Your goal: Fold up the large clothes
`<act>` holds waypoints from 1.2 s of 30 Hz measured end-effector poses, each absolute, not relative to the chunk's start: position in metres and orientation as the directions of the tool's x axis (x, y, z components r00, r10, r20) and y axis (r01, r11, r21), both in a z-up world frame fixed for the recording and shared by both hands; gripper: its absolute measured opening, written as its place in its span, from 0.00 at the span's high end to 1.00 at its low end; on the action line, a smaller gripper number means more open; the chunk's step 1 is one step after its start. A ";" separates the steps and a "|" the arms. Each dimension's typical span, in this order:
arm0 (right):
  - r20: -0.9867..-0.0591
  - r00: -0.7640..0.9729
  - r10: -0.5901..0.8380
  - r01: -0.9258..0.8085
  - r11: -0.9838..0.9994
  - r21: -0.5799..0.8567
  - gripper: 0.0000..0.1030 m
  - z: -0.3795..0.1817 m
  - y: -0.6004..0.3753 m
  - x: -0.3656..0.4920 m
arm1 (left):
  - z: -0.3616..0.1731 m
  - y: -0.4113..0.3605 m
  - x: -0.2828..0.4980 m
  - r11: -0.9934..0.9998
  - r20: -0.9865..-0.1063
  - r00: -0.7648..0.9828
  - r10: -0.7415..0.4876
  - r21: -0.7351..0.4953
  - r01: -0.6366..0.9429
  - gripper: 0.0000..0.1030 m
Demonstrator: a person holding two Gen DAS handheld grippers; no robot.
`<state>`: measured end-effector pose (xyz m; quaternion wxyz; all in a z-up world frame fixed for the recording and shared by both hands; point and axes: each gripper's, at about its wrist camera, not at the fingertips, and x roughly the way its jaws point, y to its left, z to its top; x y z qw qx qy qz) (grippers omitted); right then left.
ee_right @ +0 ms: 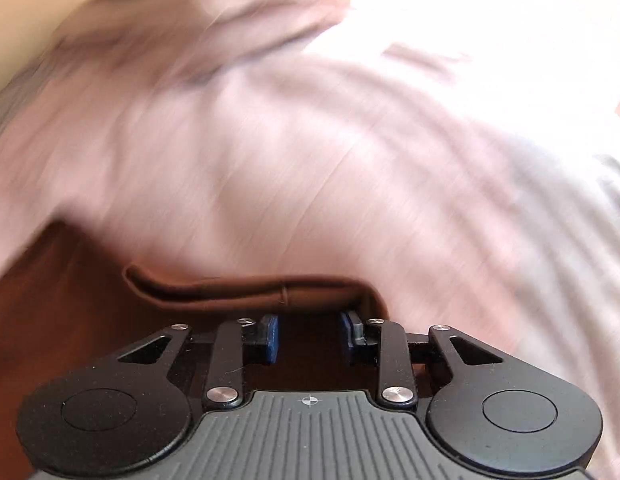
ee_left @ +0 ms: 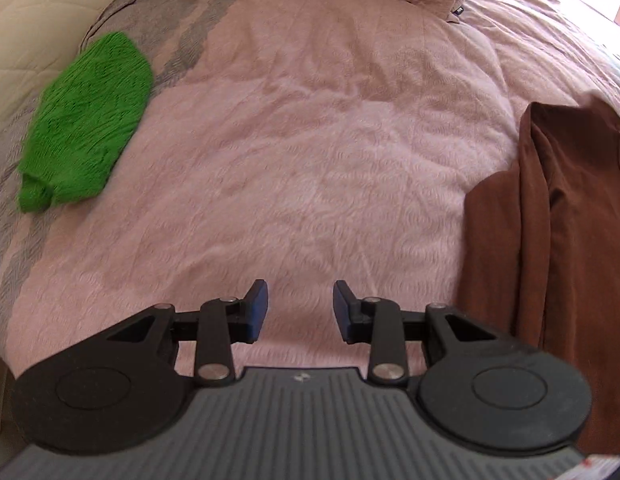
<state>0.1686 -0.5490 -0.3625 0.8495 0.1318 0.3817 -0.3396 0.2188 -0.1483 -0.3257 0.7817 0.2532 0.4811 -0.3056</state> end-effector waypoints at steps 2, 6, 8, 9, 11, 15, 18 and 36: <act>-0.712 0.465 -0.526 0.740 0.673 -0.013 0.74 -0.334 -0.576 0.166 | -0.318 -0.137 0.209 0.672 -0.914 0.315 -0.257 0.065 0.737 0.71; -0.718 0.452 -0.528 0.739 0.673 -0.029 0.74 -0.301 -0.577 0.137 | -0.308 -0.124 0.166 0.549 -0.930 0.220 -0.294 0.024 0.835 0.70; -0.752 0.427 -0.503 0.728 0.684 -0.044 0.74 -0.301 -0.557 0.116 | -0.307 -0.120 0.146 0.493 -0.940 0.141 -0.312 -0.033 0.870 0.70; -0.773 0.408 -0.485 0.723 0.689 -0.050 0.74 -0.303 -0.543 0.104 | -0.307 -0.120 0.136 0.470 -0.942 0.100 -0.321 -0.066 0.880 0.71; -0.816 0.364 -0.449 0.727 0.685 -0.053 0.74 -0.312 -0.514 0.079 | -0.310 -0.120 0.116 0.426 -0.942 0.032 -0.333 -0.120 0.897 0.70; -0.903 0.263 -0.339 0.773 0.634 -0.013 0.74 -0.325 -0.450 0.024 | -0.331 -0.129 0.088 0.372 -0.950 -0.011 -0.312 -0.133 0.919 0.70; -0.931 0.206 -0.302 0.815 0.579 -0.007 0.74 -0.327 -0.413 -0.011 | -0.349 -0.138 0.086 0.353 -0.960 0.001 -0.280 -0.101 0.930 0.82; -0.903 0.127 -0.411 0.933 0.359 -0.032 0.74 -0.239 -0.311 -0.078 | -0.244 -0.116 0.361 0.708 -0.859 0.421 -0.293 0.101 0.699 0.82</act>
